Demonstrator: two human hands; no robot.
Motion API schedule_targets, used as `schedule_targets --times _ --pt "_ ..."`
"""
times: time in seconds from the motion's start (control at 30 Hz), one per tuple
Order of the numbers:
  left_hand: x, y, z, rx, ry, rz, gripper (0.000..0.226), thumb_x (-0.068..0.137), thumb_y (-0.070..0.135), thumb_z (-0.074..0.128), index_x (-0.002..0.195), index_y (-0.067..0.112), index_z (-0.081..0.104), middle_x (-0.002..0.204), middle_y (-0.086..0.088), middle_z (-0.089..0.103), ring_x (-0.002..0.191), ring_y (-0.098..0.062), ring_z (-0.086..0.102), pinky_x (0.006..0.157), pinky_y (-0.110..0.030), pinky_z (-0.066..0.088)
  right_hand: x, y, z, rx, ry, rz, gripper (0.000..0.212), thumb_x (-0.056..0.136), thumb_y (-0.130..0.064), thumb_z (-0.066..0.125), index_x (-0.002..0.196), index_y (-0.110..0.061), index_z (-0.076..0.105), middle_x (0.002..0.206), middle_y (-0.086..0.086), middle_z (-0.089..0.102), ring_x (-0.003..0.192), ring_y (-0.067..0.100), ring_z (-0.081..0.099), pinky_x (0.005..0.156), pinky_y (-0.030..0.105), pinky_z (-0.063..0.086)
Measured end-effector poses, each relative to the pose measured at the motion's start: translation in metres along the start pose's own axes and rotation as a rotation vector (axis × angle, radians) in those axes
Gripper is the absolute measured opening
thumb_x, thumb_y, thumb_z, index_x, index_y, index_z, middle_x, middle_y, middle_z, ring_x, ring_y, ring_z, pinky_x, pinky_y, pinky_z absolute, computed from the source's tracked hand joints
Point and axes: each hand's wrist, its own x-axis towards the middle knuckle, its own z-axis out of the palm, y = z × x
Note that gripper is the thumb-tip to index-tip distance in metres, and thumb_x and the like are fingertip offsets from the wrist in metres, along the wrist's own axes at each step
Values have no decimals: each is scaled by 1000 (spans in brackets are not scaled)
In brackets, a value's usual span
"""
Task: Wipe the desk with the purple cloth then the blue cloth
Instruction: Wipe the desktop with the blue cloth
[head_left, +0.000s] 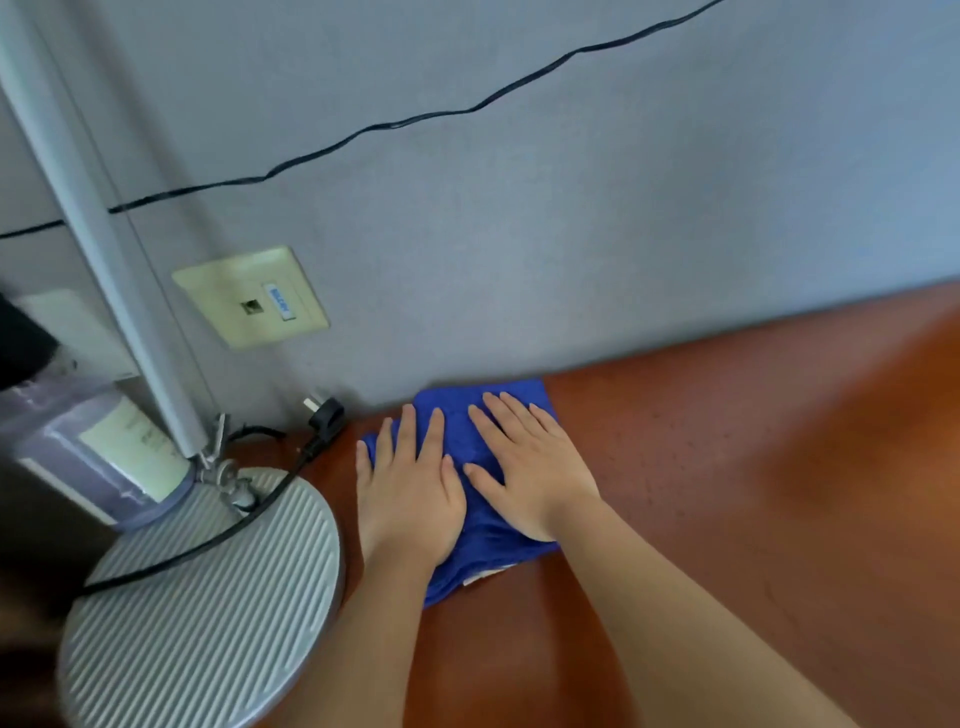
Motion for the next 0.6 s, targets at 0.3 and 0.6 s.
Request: schedule_targets --times 0.3,0.6 --pt "4 -2 1 -5 16 24 55 102 38 13 153 27 -5 162 0 -7 149 -20 -3 120 -42 1 0 -1 0 22 -5 24 83 82 -62 -5 154 -22 3 162 -1 -4 148 13 -10 117 32 -10" --pt "-70 2 3 24 24 48 74 82 44 -17 153 27 -4 162 0 -5 149 -21 -7 118 -43 -7 -72 -21 5 47 -39 8 89 77 -63 -10 154 -21 2 162 0 -5 147 14 -12 119 34 -10"
